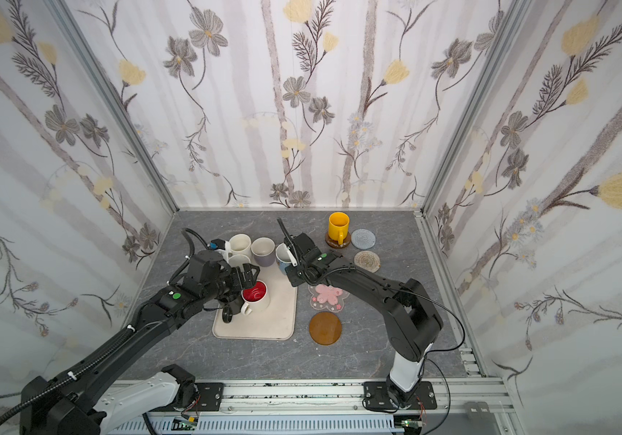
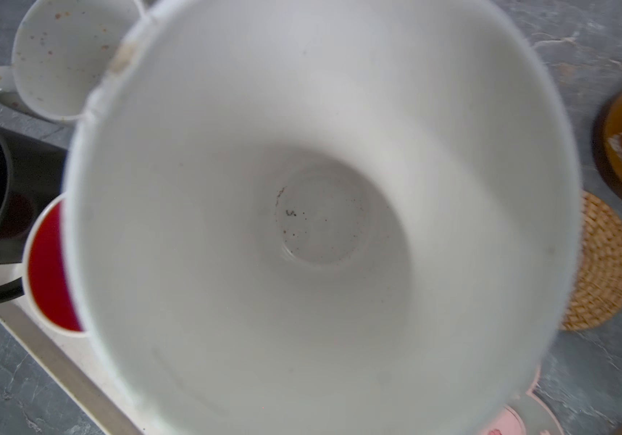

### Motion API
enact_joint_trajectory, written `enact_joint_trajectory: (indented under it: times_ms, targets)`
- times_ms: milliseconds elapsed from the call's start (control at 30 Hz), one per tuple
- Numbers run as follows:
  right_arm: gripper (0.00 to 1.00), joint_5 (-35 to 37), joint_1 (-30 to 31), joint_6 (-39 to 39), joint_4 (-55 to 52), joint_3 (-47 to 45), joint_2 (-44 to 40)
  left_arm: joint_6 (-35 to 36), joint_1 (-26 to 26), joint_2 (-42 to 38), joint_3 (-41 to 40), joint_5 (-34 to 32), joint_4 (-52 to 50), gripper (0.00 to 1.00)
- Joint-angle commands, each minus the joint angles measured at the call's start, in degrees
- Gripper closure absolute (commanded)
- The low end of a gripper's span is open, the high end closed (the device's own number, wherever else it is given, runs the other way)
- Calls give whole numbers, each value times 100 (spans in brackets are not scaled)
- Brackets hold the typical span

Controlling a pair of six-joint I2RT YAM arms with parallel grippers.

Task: Place cups on coasters
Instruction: Pick up the cup from the tray, then place the cup on the coaster.

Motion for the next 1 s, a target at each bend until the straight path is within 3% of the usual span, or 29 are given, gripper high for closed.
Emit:
enact_joint_trajectory:
  times_ms: [0, 267, 433, 967]
  targets:
    - [100, 90, -227, 182, 303, -341, -389, -21, -142, 348, 251, -214, 428, 0]
    - [100, -149, -1316, 372, 251, -1093, -1126, -141, -570, 1670, 1005, -201, 1132, 0]
    - [100, -182, -1951, 374, 278, -1159, -1115, -215, -672, 2412, 1417, -188, 1403, 0]
    - [100, 312, -3108, 430, 274, 257, 178, -111, -817, 4398, 3509, 76, 1490, 0]
